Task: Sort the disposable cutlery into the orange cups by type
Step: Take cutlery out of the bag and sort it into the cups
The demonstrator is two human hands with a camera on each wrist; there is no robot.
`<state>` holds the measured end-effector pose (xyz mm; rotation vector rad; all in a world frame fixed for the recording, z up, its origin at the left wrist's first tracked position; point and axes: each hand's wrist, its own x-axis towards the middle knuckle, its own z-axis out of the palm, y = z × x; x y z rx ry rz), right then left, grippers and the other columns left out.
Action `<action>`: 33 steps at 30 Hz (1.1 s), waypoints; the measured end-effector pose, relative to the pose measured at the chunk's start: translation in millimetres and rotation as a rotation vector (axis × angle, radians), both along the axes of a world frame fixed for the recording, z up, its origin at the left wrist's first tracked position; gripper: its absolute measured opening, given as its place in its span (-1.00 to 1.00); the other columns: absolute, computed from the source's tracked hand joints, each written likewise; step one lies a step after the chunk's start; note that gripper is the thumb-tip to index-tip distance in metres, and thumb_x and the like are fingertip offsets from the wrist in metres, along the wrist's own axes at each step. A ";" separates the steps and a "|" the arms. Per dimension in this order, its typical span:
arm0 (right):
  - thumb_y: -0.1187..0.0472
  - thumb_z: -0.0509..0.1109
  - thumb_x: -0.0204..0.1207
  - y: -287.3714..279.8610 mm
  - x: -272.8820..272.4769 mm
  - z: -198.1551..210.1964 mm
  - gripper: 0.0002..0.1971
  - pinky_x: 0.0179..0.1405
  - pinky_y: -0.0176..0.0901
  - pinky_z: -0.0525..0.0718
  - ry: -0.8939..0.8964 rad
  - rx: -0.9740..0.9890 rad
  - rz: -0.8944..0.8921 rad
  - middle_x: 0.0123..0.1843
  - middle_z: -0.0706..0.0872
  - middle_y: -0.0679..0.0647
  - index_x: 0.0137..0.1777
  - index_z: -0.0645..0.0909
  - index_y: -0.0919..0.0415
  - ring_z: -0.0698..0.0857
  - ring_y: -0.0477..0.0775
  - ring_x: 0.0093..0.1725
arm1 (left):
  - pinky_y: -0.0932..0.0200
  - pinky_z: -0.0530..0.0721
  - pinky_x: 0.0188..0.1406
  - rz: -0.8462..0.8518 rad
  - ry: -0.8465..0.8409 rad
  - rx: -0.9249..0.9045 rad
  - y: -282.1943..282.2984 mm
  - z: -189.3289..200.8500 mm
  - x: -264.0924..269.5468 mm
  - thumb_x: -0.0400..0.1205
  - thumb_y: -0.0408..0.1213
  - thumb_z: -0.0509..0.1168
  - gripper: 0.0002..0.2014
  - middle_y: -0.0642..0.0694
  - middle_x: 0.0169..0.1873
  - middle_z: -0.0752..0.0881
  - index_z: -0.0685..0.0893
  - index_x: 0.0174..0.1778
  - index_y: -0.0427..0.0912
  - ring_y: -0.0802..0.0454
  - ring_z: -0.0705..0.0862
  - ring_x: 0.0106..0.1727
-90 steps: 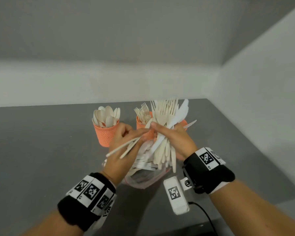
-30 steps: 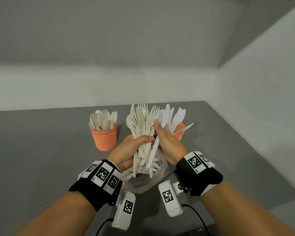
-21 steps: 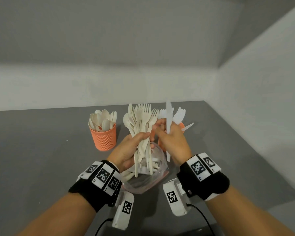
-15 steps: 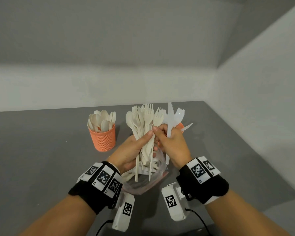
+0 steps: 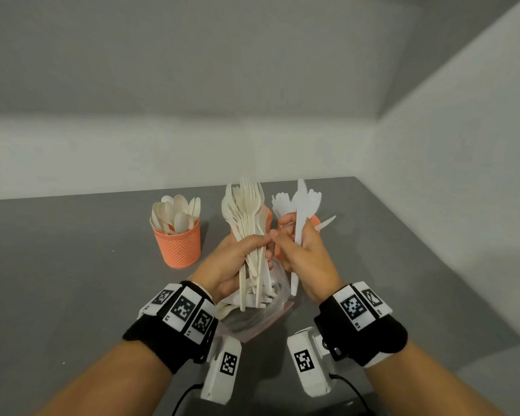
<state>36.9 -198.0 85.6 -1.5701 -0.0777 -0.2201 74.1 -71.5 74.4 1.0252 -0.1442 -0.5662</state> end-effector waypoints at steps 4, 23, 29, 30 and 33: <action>0.45 0.44 0.43 -5.7 -2.7 -6.7 -0.80 -0.27 -0.47 0.58 0.007 -0.247 0.171 -0.33 0.62 -0.20 -0.05 0.54 0.21 0.59 -0.28 -0.37 | 0.10 0.77 -0.32 0.094 0.024 -0.060 4.3 2.1 5.6 0.58 -0.47 0.24 -0.80 -0.24 -0.36 0.72 0.62 0.08 -0.47 -0.06 0.77 -0.36; 0.26 0.31 0.58 3.4 11.2 -2.4 -0.88 -0.17 -0.32 0.51 0.059 -0.599 0.219 -0.36 0.55 -0.13 -0.21 0.54 0.12 0.55 -0.21 -0.33 | 0.02 0.76 -0.28 0.102 0.063 -0.223 19.8 -1.2 15.3 0.42 -0.58 0.25 -0.85 -0.21 -0.38 0.74 0.66 -0.18 -0.33 -0.07 0.77 -0.32; 0.11 0.37 0.55 13.8 13.0 -5.2 -0.81 0.09 -0.27 0.66 0.057 -0.567 0.234 -0.06 0.74 0.02 0.11 0.60 0.13 0.72 -0.10 -0.03 | -0.05 0.73 -0.03 0.053 0.097 -0.252 25.5 -0.6 15.6 0.37 -0.57 0.21 -0.73 -0.21 -0.26 0.76 0.79 -0.28 -0.22 -0.11 0.77 -0.17; 0.07 0.38 0.53 16.0 14.4 -6.9 -0.72 0.15 -0.11 0.68 0.042 -0.602 0.222 0.02 0.76 0.10 0.20 0.59 0.13 0.73 0.03 0.04 | -0.02 0.75 -0.09 0.038 0.087 -0.221 25.5 0.0 14.9 0.38 -0.55 0.19 -0.71 -0.22 -0.28 0.77 0.81 -0.29 -0.23 -0.12 0.78 -0.20; 0.14 0.36 0.56 18.4 15.6 -4.1 -0.73 0.17 -0.05 0.68 0.016 -0.607 0.205 0.04 0.77 0.08 0.23 0.60 0.16 0.74 0.04 0.05 | 0.05 0.75 -0.23 -0.012 0.074 -0.208 27.6 1.5 12.6 0.33 -0.55 0.15 -0.69 -0.23 -0.33 0.78 0.82 -0.32 -0.27 -0.12 0.78 -0.29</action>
